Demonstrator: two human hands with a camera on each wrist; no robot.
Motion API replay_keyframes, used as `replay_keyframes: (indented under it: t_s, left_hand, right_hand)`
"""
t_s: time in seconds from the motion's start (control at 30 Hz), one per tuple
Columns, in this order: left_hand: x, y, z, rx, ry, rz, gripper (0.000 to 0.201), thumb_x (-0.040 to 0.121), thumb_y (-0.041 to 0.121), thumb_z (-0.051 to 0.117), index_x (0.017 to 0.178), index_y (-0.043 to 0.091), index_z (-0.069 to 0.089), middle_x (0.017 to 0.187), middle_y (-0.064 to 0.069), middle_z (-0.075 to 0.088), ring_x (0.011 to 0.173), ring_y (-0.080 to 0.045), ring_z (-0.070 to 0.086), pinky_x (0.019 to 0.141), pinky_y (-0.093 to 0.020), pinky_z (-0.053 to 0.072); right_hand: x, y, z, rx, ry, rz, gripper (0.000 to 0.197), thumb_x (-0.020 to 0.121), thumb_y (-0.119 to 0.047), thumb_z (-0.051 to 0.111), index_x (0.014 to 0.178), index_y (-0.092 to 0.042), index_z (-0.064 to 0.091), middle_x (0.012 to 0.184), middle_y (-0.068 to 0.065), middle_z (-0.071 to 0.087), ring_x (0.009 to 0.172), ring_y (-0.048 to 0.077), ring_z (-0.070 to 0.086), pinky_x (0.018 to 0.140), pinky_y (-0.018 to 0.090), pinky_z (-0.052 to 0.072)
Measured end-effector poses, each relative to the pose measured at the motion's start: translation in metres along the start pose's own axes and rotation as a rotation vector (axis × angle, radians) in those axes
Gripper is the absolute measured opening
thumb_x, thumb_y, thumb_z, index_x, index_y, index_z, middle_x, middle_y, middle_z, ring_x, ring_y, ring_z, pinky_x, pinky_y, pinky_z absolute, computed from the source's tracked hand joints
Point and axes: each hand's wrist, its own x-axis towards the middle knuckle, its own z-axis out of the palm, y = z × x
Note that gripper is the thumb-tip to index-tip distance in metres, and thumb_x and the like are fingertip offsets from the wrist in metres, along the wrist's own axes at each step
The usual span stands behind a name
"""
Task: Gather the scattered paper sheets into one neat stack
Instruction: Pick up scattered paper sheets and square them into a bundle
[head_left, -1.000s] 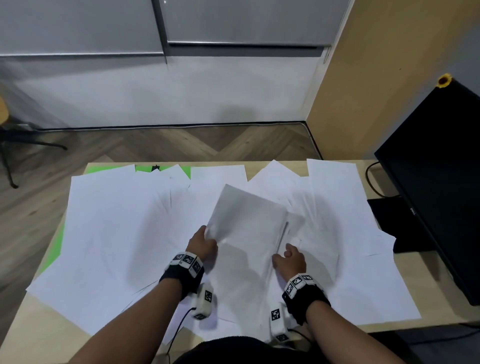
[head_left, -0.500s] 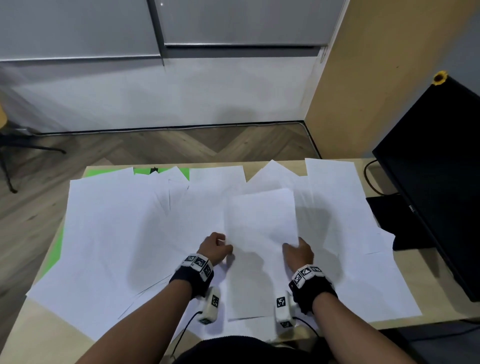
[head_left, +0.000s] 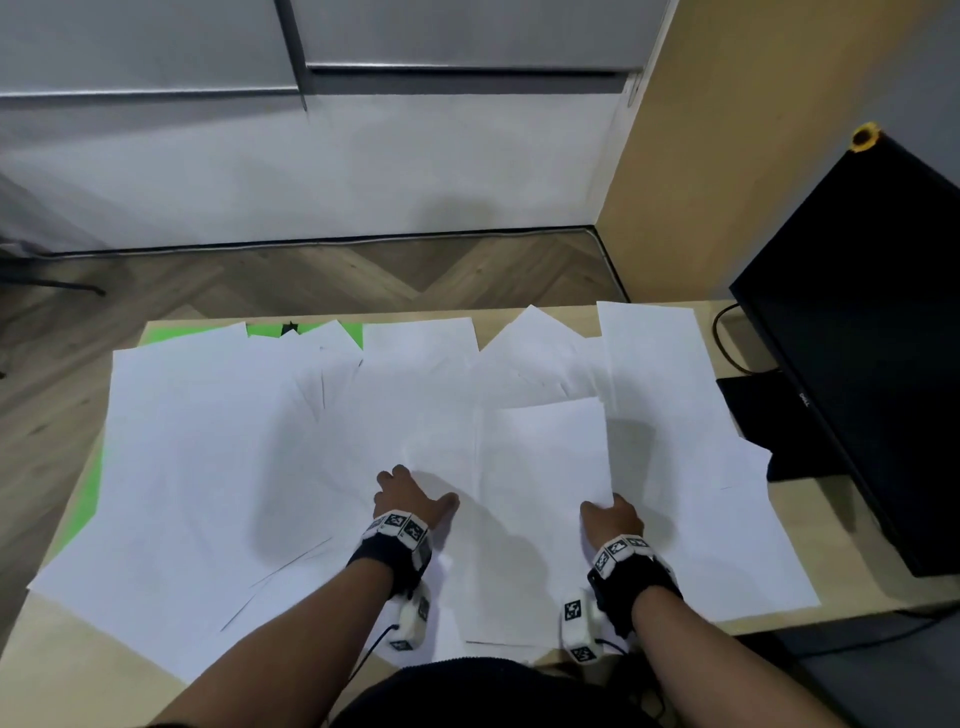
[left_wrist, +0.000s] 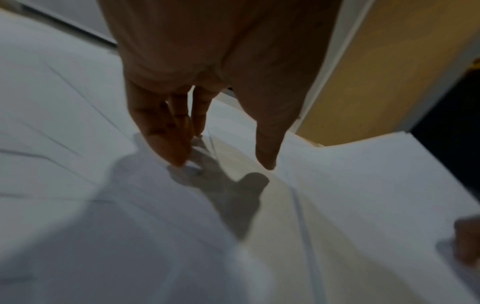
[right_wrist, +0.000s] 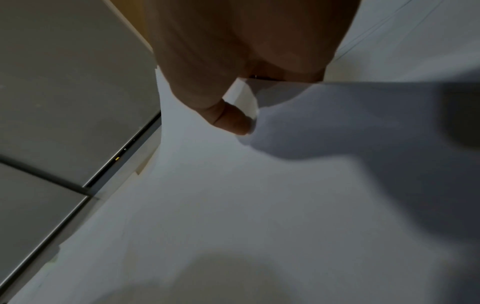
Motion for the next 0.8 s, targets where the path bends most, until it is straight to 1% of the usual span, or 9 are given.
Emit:
replay_keyframes:
  t_s: [0.1, 0.17, 0.3, 0.37, 0.53, 0.63, 0.7, 0.77, 0.8]
  left_hand:
    - [0.006, 0.006, 0.001, -0.213, -0.034, -0.070, 0.093, 0.064, 0.047, 0.083, 0.135, 0.007, 0.039, 0.132, -0.011, 0.045, 0.114, -0.031, 0.058, 0.087, -0.034, 0.048]
    - [0.008, 0.006, -0.001, -0.312, -0.062, -0.110, 0.087, 0.061, 0.045, 0.085, 0.131, 0.009, 0.045, 0.124, -0.010, 0.057, 0.102, -0.026, 0.063, 0.079, -0.030, 0.050]
    - [0.004, 0.001, -0.004, -0.157, -0.068, -0.009, 0.023, 0.079, 0.035, 0.071, 0.087, 0.018, 0.057, 0.090, -0.001, 0.064, 0.075, -0.017, 0.056, 0.060, -0.022, 0.039]
    - [0.002, -0.002, -0.004, -0.126, -0.039, 0.024, 0.024, 0.085, 0.031, 0.066, 0.072, 0.017, 0.051, 0.077, 0.000, 0.057, 0.077, -0.023, 0.055, 0.063, -0.023, 0.039]
    - [0.005, -0.009, -0.018, -0.213, 0.020, 0.067, 0.033, 0.082, 0.031, 0.067, 0.061, 0.014, 0.049, 0.061, 0.000, 0.053, 0.067, -0.023, 0.052, 0.058, -0.025, 0.037]
    - [0.008, -0.007, -0.028, -0.297, 0.011, 0.070, 0.031, 0.079, 0.035, 0.071, 0.061, 0.016, 0.056, 0.062, 0.002, 0.059, 0.065, -0.020, 0.056, 0.057, -0.022, 0.040]
    - [0.009, -0.006, -0.029, -0.332, -0.049, 0.073, 0.037, 0.084, 0.044, 0.067, 0.062, 0.016, 0.056, 0.065, -0.001, 0.061, 0.072, -0.026, 0.062, 0.062, -0.023, 0.042]
    - [0.010, -0.001, -0.026, -0.380, -0.115, 0.084, 0.047, 0.094, 0.055, 0.048, 0.075, 0.014, 0.061, 0.083, -0.010, 0.067, 0.093, -0.033, 0.066, 0.078, -0.027, 0.047]
    - [0.010, 0.003, -0.023, -0.420, -0.145, 0.073, 0.057, 0.096, 0.061, 0.036, 0.091, 0.013, 0.066, 0.102, -0.014, 0.069, 0.106, -0.034, 0.063, 0.090, -0.031, 0.047]
  right_hand:
    - [-0.004, -0.001, 0.006, -0.015, -0.028, -0.011, 0.025, 0.082, -0.019, 0.059, 0.104, -0.011, 0.067, 0.114, 0.014, 0.068, 0.106, 0.034, 0.062, 0.085, 0.029, 0.044]
    - [-0.005, -0.001, 0.007, -0.010, -0.035, -0.013, 0.026, 0.082, -0.019, 0.060, 0.105, -0.010, 0.067, 0.114, 0.014, 0.068, 0.107, 0.033, 0.061, 0.085, 0.028, 0.043]
    - [-0.004, 0.001, 0.004, 0.006, -0.050, -0.023, 0.022, 0.080, -0.021, 0.060, 0.099, -0.012, 0.068, 0.108, 0.013, 0.069, 0.097, 0.031, 0.060, 0.082, 0.027, 0.043]
    - [-0.004, 0.005, 0.003, 0.040, -0.057, -0.019, 0.018, 0.077, -0.022, 0.059, 0.089, -0.012, 0.068, 0.097, 0.011, 0.071, 0.085, 0.029, 0.059, 0.077, 0.026, 0.043]
    - [-0.009, 0.005, -0.003, 0.107, -0.065, 0.010, 0.008, 0.065, -0.017, 0.058, 0.067, -0.010, 0.057, 0.063, 0.006, 0.058, 0.053, 0.023, 0.047, 0.053, 0.026, 0.038]
    - [-0.012, -0.002, -0.002, 0.158, -0.089, 0.007, 0.014, 0.044, -0.020, 0.052, 0.056, -0.012, 0.051, 0.055, 0.002, 0.051, 0.052, 0.023, 0.043, 0.051, 0.025, 0.035]
    - [-0.014, -0.006, 0.003, 0.202, -0.108, 0.004, 0.013, 0.040, -0.017, 0.052, 0.052, -0.012, 0.051, 0.051, 0.001, 0.049, 0.051, 0.022, 0.042, 0.051, 0.025, 0.034]
    - [-0.016, -0.009, 0.010, 0.221, -0.139, -0.009, 0.010, 0.044, -0.014, 0.058, 0.050, -0.013, 0.050, 0.048, 0.000, 0.047, 0.051, 0.022, 0.040, 0.051, 0.024, 0.034]
    - [-0.015, -0.009, 0.016, 0.223, -0.159, -0.009, 0.011, 0.048, -0.011, 0.061, 0.048, -0.015, 0.050, 0.046, -0.002, 0.047, 0.053, 0.022, 0.040, 0.052, 0.025, 0.035]
